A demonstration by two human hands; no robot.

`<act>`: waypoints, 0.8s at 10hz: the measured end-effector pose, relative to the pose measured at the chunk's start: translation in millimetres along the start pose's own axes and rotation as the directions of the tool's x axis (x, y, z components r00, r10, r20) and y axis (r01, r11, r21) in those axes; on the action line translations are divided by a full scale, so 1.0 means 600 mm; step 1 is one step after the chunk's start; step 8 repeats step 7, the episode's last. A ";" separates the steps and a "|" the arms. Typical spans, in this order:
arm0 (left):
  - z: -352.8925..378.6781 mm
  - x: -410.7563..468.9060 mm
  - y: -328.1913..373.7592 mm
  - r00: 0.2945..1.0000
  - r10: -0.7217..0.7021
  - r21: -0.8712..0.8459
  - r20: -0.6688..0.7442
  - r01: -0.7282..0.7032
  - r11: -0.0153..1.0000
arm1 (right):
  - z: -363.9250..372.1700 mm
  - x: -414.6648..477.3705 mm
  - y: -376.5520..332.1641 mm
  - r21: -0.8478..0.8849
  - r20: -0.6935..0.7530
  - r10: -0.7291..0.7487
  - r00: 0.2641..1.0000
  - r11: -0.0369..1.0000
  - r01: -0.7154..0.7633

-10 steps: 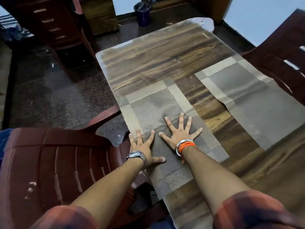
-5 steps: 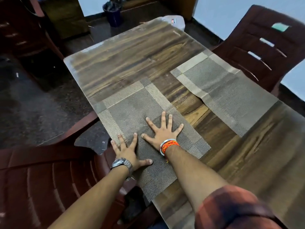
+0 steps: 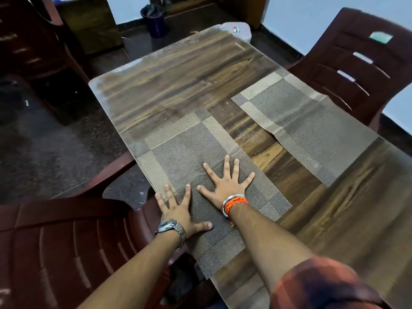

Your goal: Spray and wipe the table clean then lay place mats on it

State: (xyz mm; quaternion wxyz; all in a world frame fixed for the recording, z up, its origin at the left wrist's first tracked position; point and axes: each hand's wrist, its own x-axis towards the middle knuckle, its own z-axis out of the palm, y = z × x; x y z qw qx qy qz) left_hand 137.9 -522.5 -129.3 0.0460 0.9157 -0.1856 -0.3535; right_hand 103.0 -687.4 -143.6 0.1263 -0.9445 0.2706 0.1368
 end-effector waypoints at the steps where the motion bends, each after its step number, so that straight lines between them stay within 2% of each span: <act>1: 0.003 -0.004 0.000 1.000 0.008 0.007 -0.010 -0.008 1.000 | 0.001 -0.003 0.003 -0.008 -0.004 -0.005 1.000 1.000 0.005; 5: 0.002 -0.010 -0.001 0.998 -0.008 0.059 0.057 0.005 0.998 | 0.007 -0.004 0.007 -0.038 0.008 -0.018 1.000 0.999 0.018; 6: -0.011 -0.022 -0.004 0.999 0.001 -0.002 0.033 -0.001 1.000 | -0.003 -0.007 0.006 0.002 0.010 -0.019 1.000 1.000 0.019; 7: -0.040 -0.032 -0.003 0.992 0.039 -0.012 -0.117 -0.041 0.999 | -0.005 -0.034 0.004 0.007 -0.107 -0.068 0.992 0.998 0.069; 8: -0.040 -0.032 -0.003 0.992 0.039 -0.012 -0.117 -0.041 0.999 | -0.005 -0.034 0.004 0.007 -0.107 -0.068 0.992 0.998 0.069</act>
